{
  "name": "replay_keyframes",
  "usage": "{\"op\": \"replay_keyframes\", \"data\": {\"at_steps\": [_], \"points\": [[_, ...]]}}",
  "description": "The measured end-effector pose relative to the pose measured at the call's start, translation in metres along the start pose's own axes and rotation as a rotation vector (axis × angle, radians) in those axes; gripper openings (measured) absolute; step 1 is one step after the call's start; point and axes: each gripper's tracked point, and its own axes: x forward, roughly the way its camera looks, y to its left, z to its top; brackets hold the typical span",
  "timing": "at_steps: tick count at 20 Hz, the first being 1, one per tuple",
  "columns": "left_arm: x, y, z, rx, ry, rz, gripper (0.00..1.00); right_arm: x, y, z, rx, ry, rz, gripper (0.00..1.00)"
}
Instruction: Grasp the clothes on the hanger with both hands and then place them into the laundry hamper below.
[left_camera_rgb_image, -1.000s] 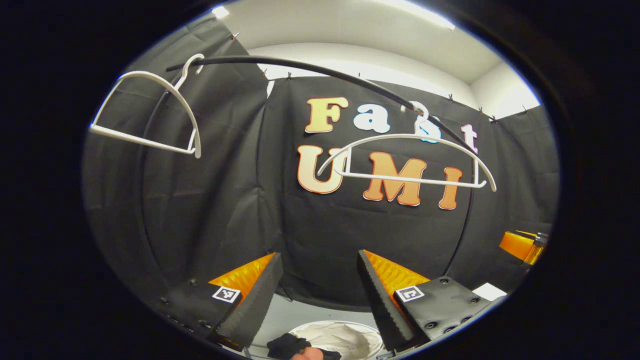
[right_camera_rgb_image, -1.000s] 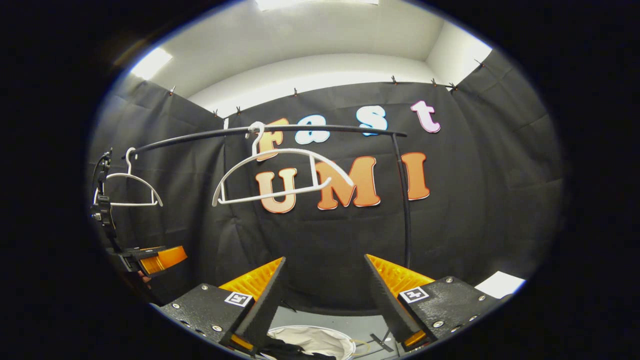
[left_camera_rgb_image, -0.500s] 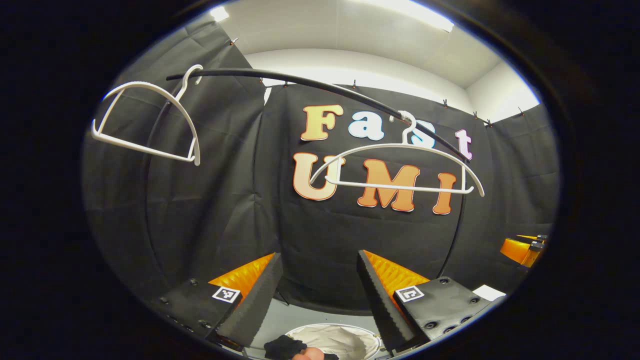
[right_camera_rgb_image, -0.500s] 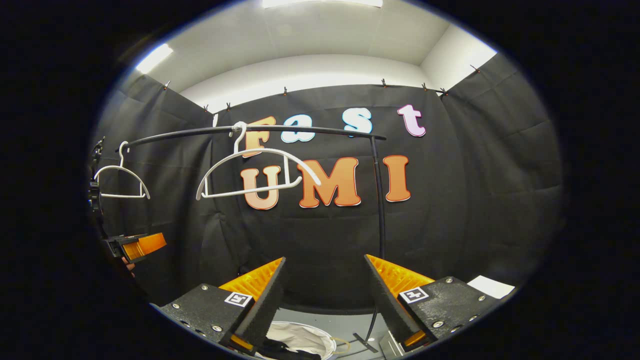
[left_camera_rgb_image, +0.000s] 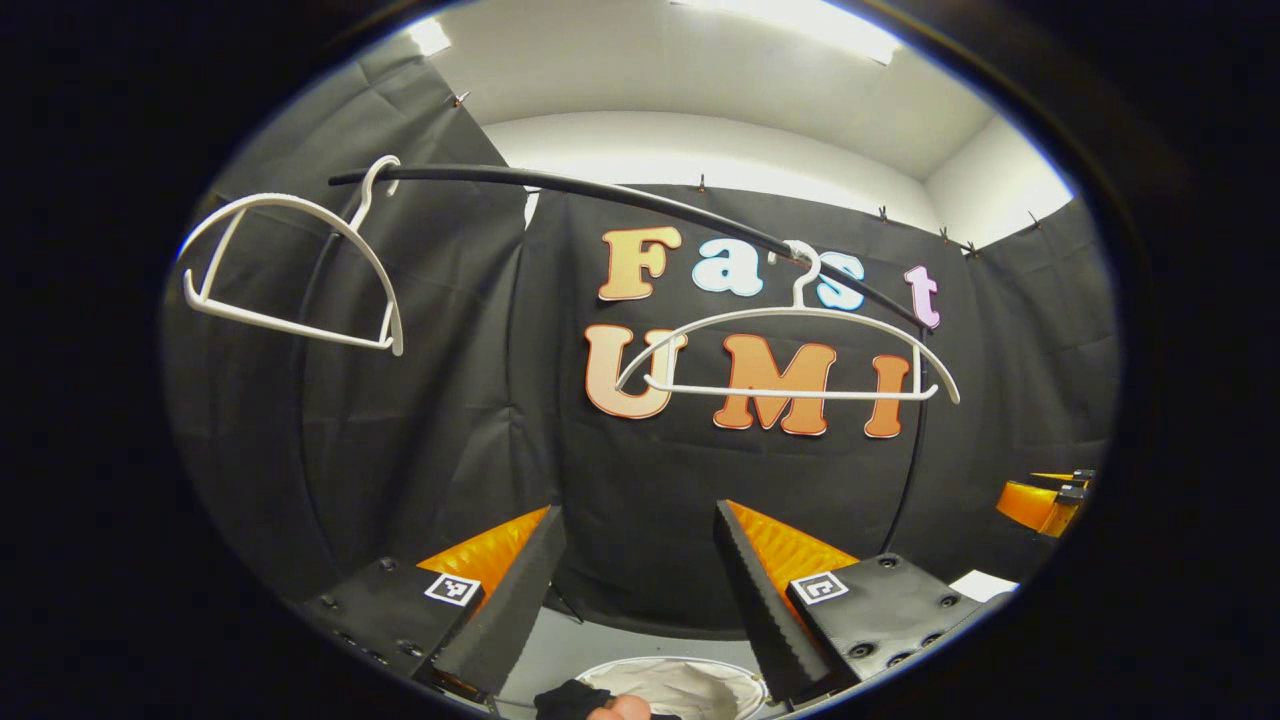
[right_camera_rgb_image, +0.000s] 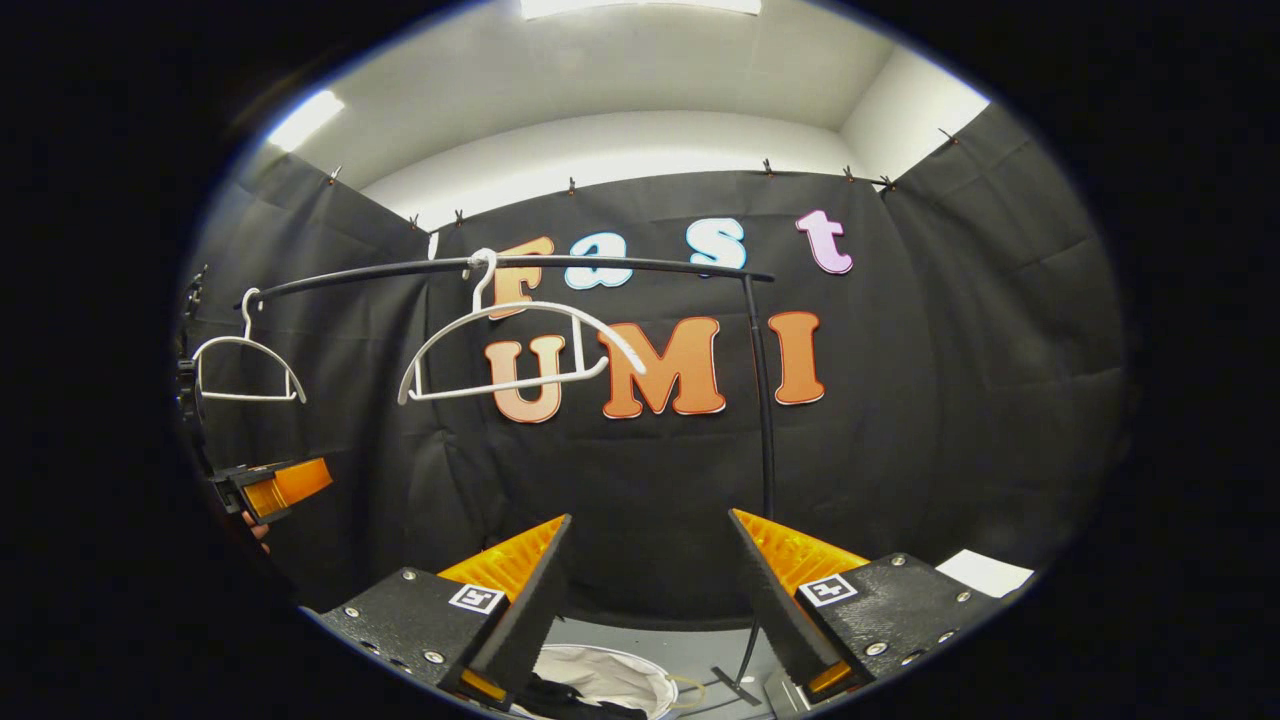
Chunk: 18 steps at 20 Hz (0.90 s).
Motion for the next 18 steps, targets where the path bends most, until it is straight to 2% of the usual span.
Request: {"op": "replay_keyframes", "data": {"at_steps": [12, 13, 18], "points": [[-0.012, -0.002, -0.004, 0.003, 0.008, -0.003, 0.94, -0.004, 0.02, -0.007, 0.015, 0.016, 0.037, 0.92], [-0.012, -0.001, -0.003, -0.002, 0.007, -0.005, 0.94, -0.005, 0.021, -0.007, 0.016, 0.016, 0.039, 1.0], [-0.011, -0.001, -0.005, 0.005, 0.01, -0.011, 0.94, -0.004, 0.024, -0.007, 0.015, 0.015, 0.04, 1.0]]}}
